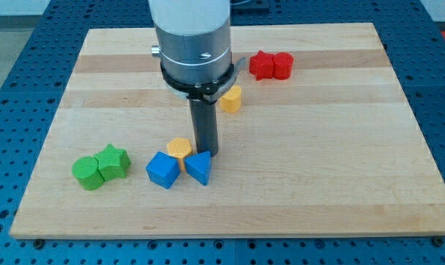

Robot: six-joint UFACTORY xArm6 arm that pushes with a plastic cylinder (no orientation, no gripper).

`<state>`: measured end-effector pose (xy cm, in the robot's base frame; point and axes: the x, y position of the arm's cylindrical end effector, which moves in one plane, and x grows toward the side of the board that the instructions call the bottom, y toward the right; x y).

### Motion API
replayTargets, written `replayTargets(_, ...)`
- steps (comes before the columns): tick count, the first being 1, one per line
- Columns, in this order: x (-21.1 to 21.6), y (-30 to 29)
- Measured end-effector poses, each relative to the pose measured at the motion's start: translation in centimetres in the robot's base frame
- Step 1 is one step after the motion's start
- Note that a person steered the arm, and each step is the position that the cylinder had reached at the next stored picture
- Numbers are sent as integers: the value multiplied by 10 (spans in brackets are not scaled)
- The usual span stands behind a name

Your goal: Move green circle along with blue cube and blue triangle slightly right and up

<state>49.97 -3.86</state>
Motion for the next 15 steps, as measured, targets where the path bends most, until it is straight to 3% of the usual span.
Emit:
replayTargets(2, -36, -30)
replayTargets(4, -37, -137)
replayTargets(6, 0, -208)
replayTargets(8, 46, -196)
replayTargets(13, 40, -33)
replayTargets(15, 39, -29)
